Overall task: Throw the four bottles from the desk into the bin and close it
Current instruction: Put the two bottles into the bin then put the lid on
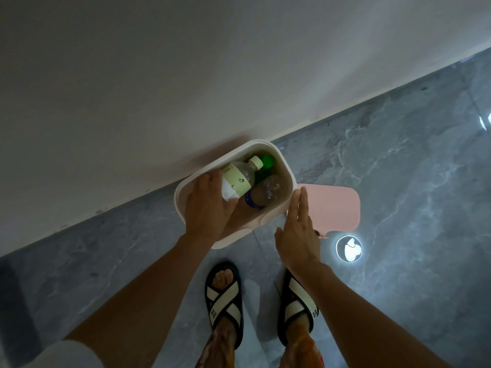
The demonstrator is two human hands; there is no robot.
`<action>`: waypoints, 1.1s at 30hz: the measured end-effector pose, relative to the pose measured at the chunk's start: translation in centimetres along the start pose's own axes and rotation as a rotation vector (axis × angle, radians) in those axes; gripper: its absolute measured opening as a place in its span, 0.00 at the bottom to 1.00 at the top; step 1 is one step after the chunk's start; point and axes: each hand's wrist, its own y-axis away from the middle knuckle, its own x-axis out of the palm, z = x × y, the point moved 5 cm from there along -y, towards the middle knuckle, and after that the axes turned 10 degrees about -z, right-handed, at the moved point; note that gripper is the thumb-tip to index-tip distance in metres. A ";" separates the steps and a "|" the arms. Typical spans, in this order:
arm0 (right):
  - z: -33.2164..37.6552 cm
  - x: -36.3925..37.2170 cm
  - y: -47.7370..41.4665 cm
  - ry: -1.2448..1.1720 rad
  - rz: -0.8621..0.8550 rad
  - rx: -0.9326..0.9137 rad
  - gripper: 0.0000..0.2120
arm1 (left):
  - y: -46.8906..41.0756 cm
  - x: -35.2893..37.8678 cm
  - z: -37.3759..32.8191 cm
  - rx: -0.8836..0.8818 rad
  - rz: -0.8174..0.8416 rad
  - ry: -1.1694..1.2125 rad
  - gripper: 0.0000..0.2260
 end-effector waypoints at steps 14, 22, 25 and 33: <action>0.1 0.2 0.1 -0.023 -0.012 0.018 0.45 | 3.0 1.0 1.9 -0.104 0.099 0.189 0.32; 0.0 0.1 0.1 -0.018 -0.004 -0.017 0.45 | 2.8 1.8 2.4 0.029 0.198 -0.151 0.33; 0.1 0.1 0.0 -0.023 -0.003 -0.009 0.45 | 2.6 1.6 2.3 0.033 0.155 -0.069 0.32; 0.1 0.2 0.0 -0.026 -0.005 0.002 0.44 | 3.2 1.3 1.8 0.091 0.169 -0.075 0.13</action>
